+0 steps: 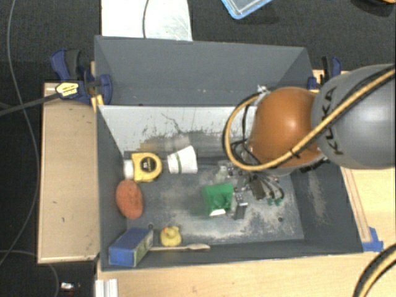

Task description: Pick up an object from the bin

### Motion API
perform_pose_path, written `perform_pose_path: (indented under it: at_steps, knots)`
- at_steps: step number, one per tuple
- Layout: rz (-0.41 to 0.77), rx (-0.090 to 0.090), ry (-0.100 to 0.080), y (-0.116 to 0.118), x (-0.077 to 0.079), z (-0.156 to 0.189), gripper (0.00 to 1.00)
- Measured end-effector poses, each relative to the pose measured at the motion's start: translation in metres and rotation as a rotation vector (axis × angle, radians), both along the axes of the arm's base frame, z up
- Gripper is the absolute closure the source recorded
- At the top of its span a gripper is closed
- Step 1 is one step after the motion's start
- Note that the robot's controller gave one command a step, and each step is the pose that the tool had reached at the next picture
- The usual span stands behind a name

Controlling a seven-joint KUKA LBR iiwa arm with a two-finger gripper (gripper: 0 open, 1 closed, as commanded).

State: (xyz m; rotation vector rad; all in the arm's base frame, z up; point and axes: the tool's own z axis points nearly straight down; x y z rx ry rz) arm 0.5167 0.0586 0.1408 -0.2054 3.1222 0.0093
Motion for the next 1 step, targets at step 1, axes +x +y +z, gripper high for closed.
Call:
perform_pose_path:
  at_steps: [1]
  knots:
    - [0.035, 0.000, 0.003, 0.0071, 0.0048, 0.0772, 1.00]
